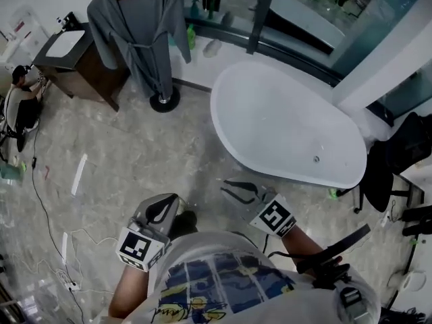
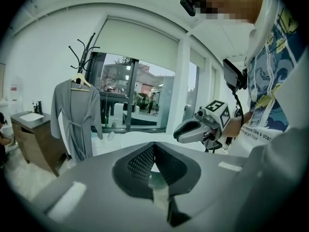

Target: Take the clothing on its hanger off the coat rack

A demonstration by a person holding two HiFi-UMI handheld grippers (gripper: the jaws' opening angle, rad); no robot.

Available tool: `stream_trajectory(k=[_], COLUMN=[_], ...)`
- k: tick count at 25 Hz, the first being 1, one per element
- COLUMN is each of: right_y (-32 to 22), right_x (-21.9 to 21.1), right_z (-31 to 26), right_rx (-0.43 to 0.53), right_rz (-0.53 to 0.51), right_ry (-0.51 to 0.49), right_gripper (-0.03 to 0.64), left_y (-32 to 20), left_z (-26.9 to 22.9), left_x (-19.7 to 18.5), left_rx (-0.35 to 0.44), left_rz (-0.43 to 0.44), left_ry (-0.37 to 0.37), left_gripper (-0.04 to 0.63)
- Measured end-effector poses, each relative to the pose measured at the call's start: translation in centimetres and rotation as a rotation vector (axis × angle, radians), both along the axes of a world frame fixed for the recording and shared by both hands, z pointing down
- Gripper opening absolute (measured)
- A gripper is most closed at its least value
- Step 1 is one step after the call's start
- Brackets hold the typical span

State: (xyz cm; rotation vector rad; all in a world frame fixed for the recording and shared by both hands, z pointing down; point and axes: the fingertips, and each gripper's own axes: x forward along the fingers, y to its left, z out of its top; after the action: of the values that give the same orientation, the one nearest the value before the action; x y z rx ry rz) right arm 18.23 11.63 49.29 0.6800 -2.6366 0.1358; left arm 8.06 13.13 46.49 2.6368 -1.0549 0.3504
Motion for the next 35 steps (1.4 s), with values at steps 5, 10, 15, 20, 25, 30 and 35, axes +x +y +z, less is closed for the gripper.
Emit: stream_trajectory(k=[5,10,15,20,25,30,35], right_y=[-7.9,-16.0,-24.5,-36.2,-48.7,-59.4,-68.2], right_x=[-6.8,-11.5,-13.5,-14.5,-14.9,-15.2,-15.8], right_z=[-1.1,-2.0,-2.0,-3.6,-7.3,-11.5,-13.2], right_rx=[0.022,0.05,0.079,0.151,0.239,0.328,0.389], right_rz=[0.026,0.001,-0.043,-0.087,-0.1,-0.078,-0.087], right_ry=[0.008,0.033,0.094,0.147,0.201,0.221,0.284], right_gripper=[0.089,0.1,0.122,0.144,0.179,0.202,0.232], left_y=[-6.3,-11.7,-16.2,-22.0,-28.2,-32.8,-35.4], left_z=[-0.4,-1.3,-1.3,-1.3,-3.3,-4.4,-4.6], left_x=[-7.7,-13.2,-16.1,-18.3,-19.0,-19.0,-19.2], left_rx=[-0.001,0.003,-0.004,0.01,0.025,0.052,0.06], left_rz=[-0.008,-0.039,-0.118,-0.194,-0.245,-0.286,-0.327], left_ry=[-0.01,-0.03,0.006,0.001,0.019,0.017,-0.011], left_gripper=[0.029,0.029,0.032,0.037,0.048,0.059,0.063])
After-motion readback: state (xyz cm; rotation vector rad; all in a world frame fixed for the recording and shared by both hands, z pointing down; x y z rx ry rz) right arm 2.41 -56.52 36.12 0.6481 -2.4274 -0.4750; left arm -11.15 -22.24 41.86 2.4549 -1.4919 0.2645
